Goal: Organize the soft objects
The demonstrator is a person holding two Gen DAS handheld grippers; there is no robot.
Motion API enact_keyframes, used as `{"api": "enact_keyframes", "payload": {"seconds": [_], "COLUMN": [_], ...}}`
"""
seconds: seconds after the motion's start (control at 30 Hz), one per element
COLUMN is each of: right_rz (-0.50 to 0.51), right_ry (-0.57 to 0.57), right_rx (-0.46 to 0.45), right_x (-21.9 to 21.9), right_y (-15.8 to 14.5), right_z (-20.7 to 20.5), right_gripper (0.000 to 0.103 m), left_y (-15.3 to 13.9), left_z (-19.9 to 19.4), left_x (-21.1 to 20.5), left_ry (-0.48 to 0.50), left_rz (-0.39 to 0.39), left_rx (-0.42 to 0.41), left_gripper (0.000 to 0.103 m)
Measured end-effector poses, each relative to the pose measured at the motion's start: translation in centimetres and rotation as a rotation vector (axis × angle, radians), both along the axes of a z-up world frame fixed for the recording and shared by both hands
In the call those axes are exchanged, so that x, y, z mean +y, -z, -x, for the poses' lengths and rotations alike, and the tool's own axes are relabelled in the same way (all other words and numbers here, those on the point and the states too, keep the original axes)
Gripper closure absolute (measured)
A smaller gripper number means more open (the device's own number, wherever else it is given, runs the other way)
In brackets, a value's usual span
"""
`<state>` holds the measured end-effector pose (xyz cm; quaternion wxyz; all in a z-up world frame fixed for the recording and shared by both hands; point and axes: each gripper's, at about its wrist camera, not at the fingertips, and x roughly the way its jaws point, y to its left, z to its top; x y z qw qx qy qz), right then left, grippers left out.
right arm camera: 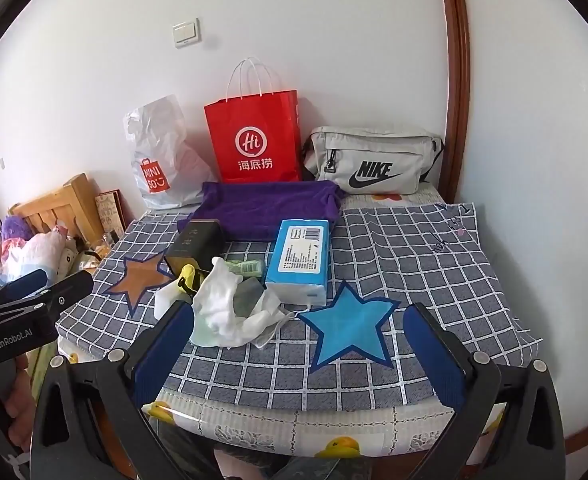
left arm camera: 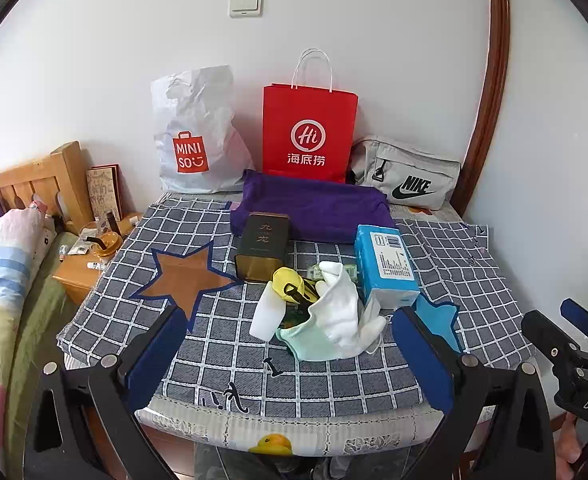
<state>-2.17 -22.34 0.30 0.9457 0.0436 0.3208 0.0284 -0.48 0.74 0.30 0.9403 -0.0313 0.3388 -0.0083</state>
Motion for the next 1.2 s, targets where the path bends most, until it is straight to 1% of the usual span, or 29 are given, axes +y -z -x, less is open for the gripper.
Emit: {"api": "enact_keyframes", "payload": {"seconds": [1.2], "right_rz": [-0.013], "right_ry": [-0.003], "right_rx": [-0.022], "right_x": [0.05], "right_y": [-0.05], "right_z": [0.62], "right_gripper": [0.000], "left_y": [0.07], "left_z": [0.47], "left_x": [0.97], "left_ry": [-0.018], "left_rz": [0.012], "left_rx": [-0.018], "left_gripper": [0.000]}}
